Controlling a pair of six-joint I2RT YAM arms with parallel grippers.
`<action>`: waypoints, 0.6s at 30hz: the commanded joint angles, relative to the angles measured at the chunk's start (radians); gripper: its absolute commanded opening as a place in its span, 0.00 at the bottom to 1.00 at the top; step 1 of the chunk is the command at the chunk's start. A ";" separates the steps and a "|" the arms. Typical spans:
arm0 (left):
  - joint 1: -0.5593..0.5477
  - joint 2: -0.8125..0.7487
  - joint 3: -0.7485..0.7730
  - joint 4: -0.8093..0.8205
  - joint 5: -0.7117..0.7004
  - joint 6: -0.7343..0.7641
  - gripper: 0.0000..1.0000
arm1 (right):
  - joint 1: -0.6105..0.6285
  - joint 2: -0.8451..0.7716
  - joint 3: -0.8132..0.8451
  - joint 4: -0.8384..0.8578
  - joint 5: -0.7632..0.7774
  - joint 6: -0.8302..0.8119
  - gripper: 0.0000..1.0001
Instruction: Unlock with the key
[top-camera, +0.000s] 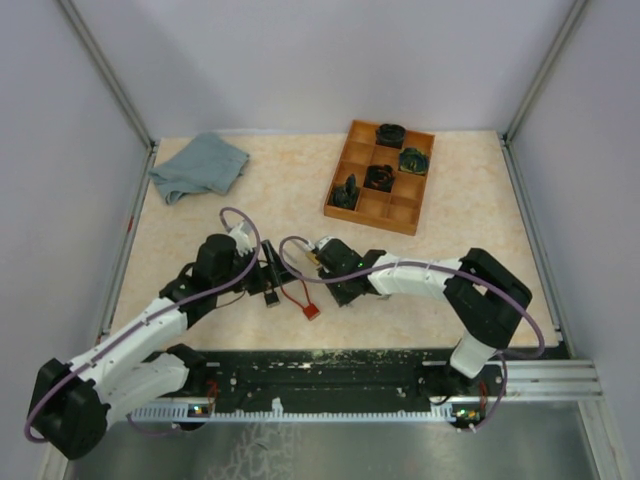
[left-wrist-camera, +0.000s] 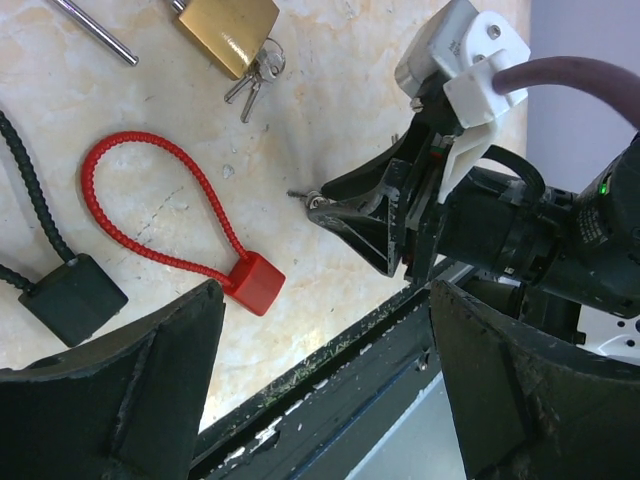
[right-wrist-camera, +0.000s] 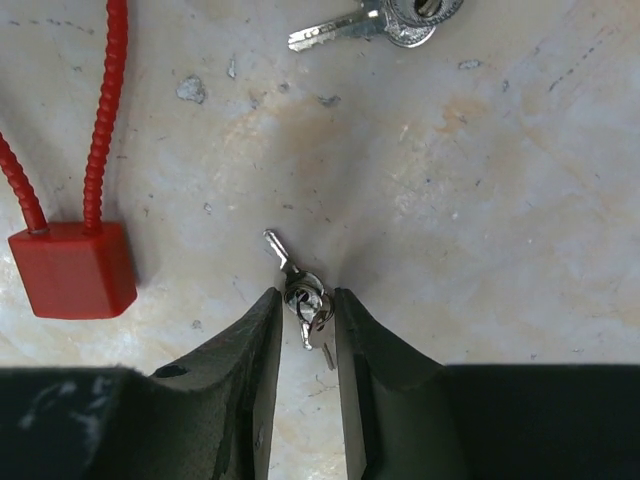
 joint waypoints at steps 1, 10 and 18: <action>-0.003 -0.028 -0.015 0.019 -0.007 0.000 0.88 | 0.015 0.082 0.017 -0.085 0.015 -0.002 0.25; -0.003 -0.040 -0.037 0.070 0.030 -0.004 0.88 | 0.016 -0.060 -0.006 -0.035 0.035 -0.009 0.00; -0.003 -0.029 -0.067 0.224 0.139 -0.025 0.85 | 0.012 -0.312 -0.123 0.177 0.001 0.009 0.00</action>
